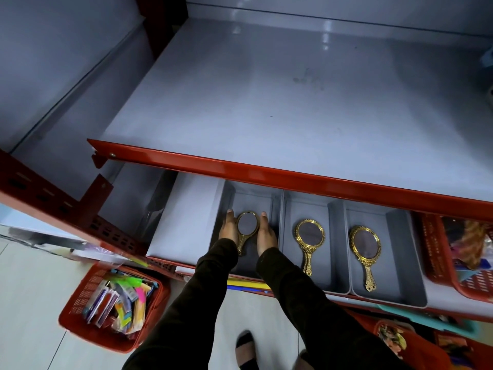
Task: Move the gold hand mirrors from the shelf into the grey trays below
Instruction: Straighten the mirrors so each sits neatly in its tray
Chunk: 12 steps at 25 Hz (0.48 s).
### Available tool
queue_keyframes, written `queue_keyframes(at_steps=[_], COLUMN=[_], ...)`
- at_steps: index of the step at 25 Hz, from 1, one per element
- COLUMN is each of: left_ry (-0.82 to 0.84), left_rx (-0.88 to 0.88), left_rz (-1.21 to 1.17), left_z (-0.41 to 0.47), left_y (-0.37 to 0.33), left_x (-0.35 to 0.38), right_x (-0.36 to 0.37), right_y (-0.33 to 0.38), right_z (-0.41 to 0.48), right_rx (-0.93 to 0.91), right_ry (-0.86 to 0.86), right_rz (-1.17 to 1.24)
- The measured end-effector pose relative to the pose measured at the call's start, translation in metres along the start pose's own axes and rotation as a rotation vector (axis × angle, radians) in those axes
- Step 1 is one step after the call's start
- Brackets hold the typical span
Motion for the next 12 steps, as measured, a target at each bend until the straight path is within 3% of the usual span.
queue_keyframes(at_steps=[12], left_ry=[-0.02], left_rx=[0.023], left_rz=[-0.035], left_z=[-0.011], left_y=[0.001], left_x=[-0.003], right_x=[0.0], right_y=[0.003], right_z=[-0.003], right_rx=[-0.008], right_ry=[0.018], right_rz=[0.023])
Point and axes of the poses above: each hand's wrist, its own z-axis towards the middle knuckle, its own x-axis out of the palm, y = z × x, the point moved 8 cm from there along z, towards the middle knuckle, and after that the axes turned 5 degrees about x, right-handed, at the moved point
